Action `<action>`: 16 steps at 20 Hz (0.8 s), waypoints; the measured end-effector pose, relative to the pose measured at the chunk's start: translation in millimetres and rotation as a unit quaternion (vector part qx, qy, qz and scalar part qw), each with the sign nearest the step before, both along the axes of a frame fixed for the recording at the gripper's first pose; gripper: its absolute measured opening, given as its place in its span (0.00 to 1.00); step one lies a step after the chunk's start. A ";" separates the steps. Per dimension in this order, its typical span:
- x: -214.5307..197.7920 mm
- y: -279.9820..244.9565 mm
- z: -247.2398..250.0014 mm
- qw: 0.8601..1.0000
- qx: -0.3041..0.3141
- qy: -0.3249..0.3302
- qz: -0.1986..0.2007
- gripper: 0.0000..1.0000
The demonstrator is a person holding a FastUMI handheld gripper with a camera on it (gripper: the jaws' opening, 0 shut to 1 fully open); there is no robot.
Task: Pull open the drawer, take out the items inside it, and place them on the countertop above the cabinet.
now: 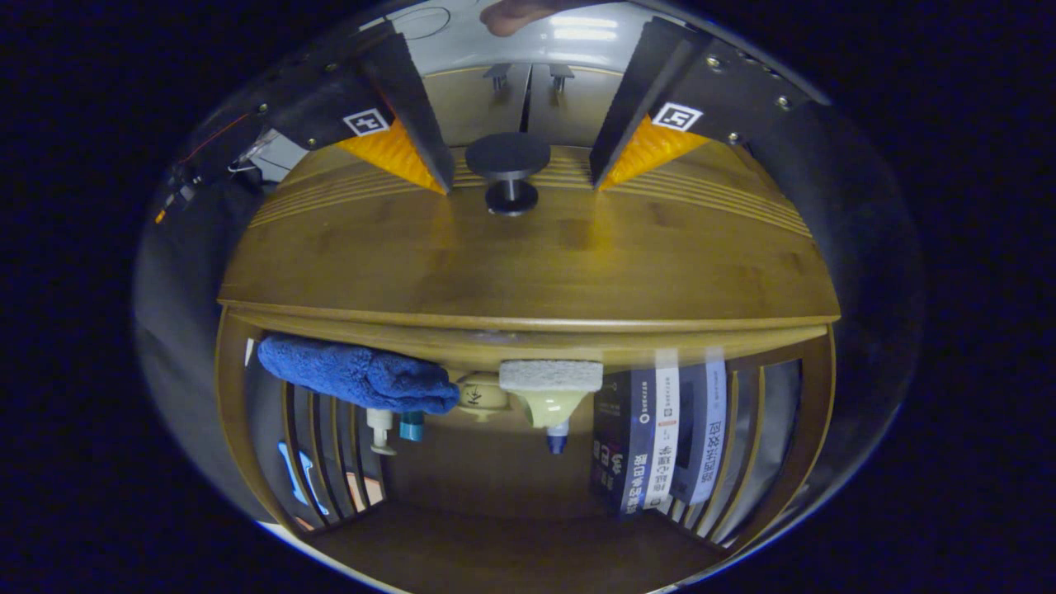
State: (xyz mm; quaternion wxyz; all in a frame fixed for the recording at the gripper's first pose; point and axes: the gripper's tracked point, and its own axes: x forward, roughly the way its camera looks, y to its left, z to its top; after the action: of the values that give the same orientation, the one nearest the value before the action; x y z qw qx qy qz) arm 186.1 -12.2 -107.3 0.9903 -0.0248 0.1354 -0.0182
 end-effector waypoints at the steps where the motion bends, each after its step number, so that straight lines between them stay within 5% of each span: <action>1: 0.9 0.3 -1.1 1.000 0.007 -0.001 -0.001 1.00; 16: -39.9 19.2 17.3 0.997 0.078 0.026 -0.004 1.00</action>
State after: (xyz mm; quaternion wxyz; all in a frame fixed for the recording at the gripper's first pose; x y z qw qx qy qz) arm 146.2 7.0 -90.0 0.9852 0.0526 0.1626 -0.0104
